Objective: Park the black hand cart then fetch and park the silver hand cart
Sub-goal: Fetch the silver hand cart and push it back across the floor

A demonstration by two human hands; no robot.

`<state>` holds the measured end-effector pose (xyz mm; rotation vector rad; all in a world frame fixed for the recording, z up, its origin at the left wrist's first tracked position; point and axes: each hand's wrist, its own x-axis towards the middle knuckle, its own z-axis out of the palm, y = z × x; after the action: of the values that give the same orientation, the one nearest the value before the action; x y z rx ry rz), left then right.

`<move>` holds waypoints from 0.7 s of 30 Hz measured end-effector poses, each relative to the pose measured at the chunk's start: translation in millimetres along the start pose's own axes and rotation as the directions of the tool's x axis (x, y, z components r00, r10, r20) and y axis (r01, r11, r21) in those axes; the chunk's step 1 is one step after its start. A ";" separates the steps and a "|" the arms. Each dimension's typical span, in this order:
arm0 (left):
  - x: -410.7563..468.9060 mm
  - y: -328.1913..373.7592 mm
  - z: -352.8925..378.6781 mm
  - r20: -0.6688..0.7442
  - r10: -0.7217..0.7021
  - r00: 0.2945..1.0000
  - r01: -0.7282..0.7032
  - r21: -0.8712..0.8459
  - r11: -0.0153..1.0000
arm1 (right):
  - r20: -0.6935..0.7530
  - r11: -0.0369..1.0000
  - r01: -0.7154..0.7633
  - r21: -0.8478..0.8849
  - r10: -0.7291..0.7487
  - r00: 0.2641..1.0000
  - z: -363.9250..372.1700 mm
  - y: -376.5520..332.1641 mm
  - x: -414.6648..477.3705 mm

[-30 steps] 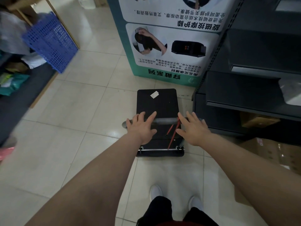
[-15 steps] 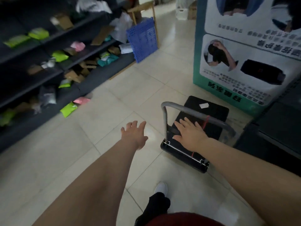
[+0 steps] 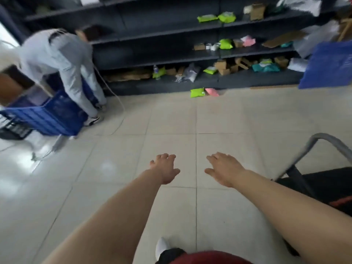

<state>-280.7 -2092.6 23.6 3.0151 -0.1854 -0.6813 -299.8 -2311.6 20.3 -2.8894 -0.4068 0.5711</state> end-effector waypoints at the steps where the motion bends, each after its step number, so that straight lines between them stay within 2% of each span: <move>1: -10.7 -23.9 1.7 0.001 -0.048 0.999 0.048 -0.030 0.998 | 0.006 0.999 0.037 -0.019 -0.036 0.999 -2.1 -24.5 9.6; 5: -51.6 -125.2 6.3 -0.004 -0.201 0.980 0.199 -0.109 0.974 | 0.075 0.979 0.184 -0.092 -0.177 0.981 -2.1 -133.8 51.1; 12: -131.0 -331.1 10.3 0.011 -0.408 0.913 0.399 -0.226 0.889 | 0.180 0.908 0.410 -0.090 -0.390 0.903 19.6 -361.2 134.2; 16: -174.7 -442.9 5.5 0.020 -0.536 0.844 0.515 -0.306 0.800 | 0.201 0.852 0.518 -0.078 -0.496 0.845 23.5 -478.7 173.7; 21: -204.2 -545.8 -3.6 -0.004 -0.669 0.744 0.608 -0.411 0.679 | 0.197 0.778 0.622 -0.083 -0.599 0.776 14.8 -596.4 224.7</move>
<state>-403.9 -1525.4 75.5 2.6665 0.9554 -0.4205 -244.1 -1677.6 56.9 -2.5910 -1.4021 0.6655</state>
